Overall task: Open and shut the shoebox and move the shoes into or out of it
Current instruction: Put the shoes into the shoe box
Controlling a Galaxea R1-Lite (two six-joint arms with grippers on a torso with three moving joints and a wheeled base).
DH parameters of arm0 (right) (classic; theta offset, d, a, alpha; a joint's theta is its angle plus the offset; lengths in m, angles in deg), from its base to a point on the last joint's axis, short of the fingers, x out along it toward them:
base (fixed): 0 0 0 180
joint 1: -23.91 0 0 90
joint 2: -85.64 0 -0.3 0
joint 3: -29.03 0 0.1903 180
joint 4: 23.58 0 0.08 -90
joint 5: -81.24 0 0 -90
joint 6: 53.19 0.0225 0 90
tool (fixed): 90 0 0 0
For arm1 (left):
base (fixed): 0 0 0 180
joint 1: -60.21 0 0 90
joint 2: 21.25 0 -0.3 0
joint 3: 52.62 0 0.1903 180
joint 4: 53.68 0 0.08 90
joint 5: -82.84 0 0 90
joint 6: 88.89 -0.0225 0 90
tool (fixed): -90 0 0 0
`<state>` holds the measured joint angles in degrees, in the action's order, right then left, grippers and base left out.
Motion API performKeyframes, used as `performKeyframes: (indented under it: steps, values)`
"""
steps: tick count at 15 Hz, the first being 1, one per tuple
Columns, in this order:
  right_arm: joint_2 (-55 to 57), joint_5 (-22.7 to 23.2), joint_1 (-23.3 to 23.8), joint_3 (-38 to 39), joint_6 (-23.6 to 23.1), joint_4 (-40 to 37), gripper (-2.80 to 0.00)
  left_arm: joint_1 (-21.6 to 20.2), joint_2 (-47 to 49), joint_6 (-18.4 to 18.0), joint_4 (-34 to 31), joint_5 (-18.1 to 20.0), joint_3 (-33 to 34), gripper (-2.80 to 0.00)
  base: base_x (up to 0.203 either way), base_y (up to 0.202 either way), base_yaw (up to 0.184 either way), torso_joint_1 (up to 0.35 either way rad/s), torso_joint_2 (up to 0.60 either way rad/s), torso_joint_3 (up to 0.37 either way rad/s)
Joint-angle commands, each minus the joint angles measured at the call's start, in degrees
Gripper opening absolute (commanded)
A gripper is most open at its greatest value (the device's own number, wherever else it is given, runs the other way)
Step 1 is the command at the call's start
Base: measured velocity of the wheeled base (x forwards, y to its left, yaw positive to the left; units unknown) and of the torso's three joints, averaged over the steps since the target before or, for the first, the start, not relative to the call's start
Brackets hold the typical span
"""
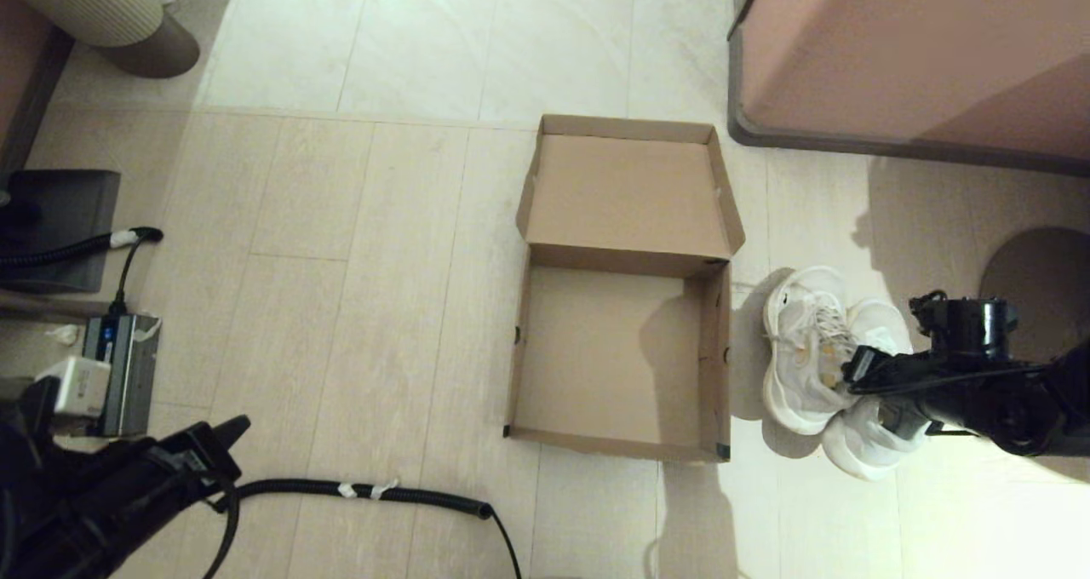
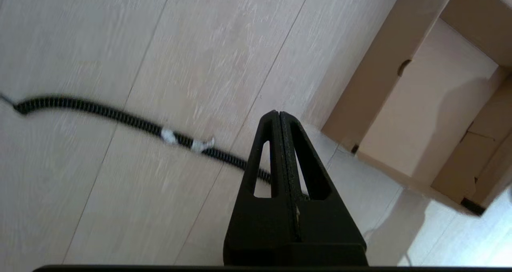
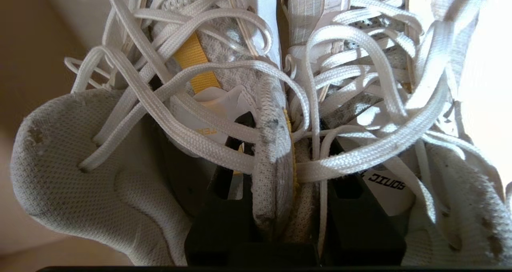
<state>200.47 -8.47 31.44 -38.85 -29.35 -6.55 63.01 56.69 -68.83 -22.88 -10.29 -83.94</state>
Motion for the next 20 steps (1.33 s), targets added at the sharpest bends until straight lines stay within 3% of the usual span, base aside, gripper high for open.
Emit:
performKeyframes:
  steps: [1, 6, 12, 14, 20]
  values:
    - [-10.8, 1.1, -0.1, 2.1, 0.2, -2.8, -2.80, 0.0, -0.8, 0.8, 0.3, 0.1, 1.4, -2.80, 0.000, 0.000, 0.000, 0.000, 0.00, 0.000]
    - [-29.9, 4.0, -5.2, 1.1, 0.6, -18.6, -2.80, 0.4, 1.7, 0.7, 0.3, -0.2, 0.1, -2.80, 0.000, 0.000, 0.000, 0.000, 0.00, 0.000]
    - [-37.9, 3.1, -25.1, -6.0, 1.3, -33.3, -2.80, 0.4, 9.3, 0.5, 0.9, -0.2, -2.1, -2.80, 0.000, 0.000, 0.000, 0.000, 0.00, 0.000]
    - [-32.5, -0.7, -31.5, -7.6, 1.4, -33.5, -2.80, 0.6, 12.4, -0.4, 1.2, -0.8, -5.8, -2.80, 0.000, 0.000, 0.000, 0.000, 0.00, 0.000]
    - [-12.1, -11.5, -38.4, -10.0, 1.2, -18.9, -2.80, 1.8, 12.2, -0.7, 1.4, -2.6, -8.0, -2.80, 0.000, 0.000, 0.000, 0.000, 0.00, 0.000]
